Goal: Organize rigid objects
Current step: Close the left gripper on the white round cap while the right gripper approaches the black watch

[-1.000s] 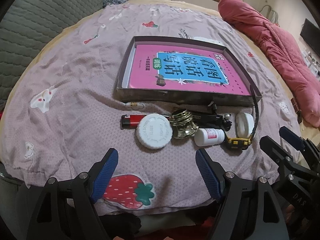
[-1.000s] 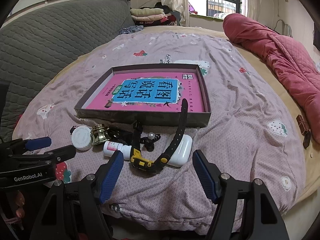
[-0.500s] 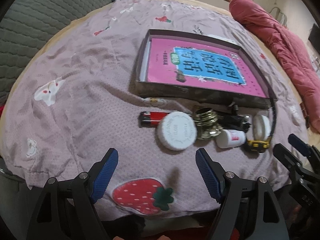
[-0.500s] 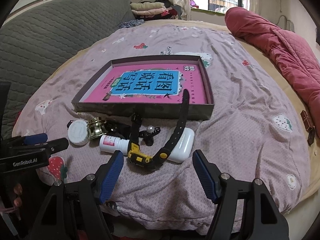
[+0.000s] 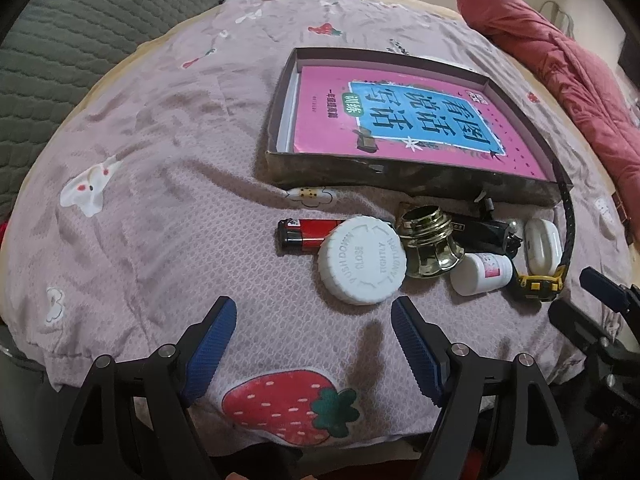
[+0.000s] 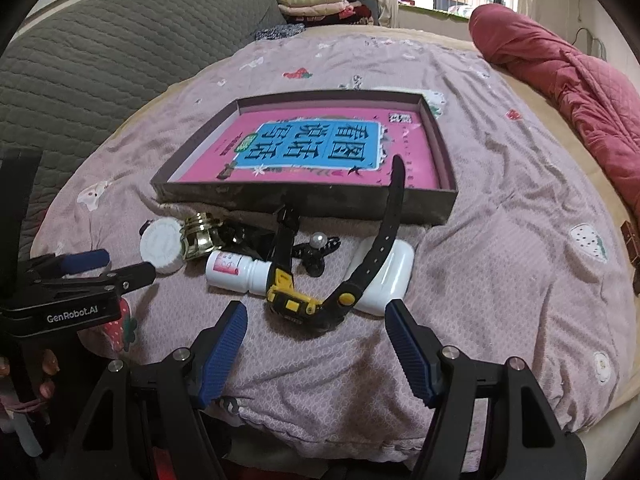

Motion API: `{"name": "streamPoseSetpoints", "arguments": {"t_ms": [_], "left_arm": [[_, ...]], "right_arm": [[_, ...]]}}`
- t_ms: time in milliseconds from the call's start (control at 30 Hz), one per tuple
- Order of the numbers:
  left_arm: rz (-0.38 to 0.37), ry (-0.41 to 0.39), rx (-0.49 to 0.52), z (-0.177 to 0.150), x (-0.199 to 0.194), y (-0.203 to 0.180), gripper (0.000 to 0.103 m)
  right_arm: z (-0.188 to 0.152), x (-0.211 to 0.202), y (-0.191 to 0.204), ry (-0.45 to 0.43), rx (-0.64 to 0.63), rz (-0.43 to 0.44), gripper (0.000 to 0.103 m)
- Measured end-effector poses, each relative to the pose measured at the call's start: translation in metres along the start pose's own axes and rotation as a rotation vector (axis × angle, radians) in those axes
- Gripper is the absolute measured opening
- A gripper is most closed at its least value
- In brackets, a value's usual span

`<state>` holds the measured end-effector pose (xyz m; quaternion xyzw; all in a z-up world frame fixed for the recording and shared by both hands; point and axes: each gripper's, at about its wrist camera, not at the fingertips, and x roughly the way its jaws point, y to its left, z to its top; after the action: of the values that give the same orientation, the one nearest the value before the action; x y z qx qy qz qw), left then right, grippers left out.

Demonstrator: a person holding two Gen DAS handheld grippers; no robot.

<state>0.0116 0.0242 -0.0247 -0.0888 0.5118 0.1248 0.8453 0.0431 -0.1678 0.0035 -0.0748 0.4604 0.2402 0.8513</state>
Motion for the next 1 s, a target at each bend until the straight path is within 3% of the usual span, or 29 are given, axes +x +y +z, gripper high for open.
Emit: {"name": "streamPoseSetpoints", "arguments": {"t_ms": [133, 367, 667, 1000], "left_arm": [[-0.007, 0.002, 0.001, 0.002, 0.004, -0.002, 0.081], [-0.013, 0.003, 0.008, 0.003, 0.010, -0.004, 0.081], [-0.029, 0.002, 0.008, 0.004, 0.013, -0.004, 0.081], [-0.034, -0.013, 0.021, 0.006, 0.016, -0.007, 0.081]], "right_arm": [[-0.001, 0.008, 0.002, 0.033, -0.012, 0.025, 0.071], [0.001, 0.007, -0.016, 0.017, 0.070, 0.031, 0.071], [-0.002, 0.019, -0.006, 0.076, 0.027, 0.059, 0.071], [-0.001, 0.033, -0.012, 0.112, 0.107, 0.175, 0.068]]}}
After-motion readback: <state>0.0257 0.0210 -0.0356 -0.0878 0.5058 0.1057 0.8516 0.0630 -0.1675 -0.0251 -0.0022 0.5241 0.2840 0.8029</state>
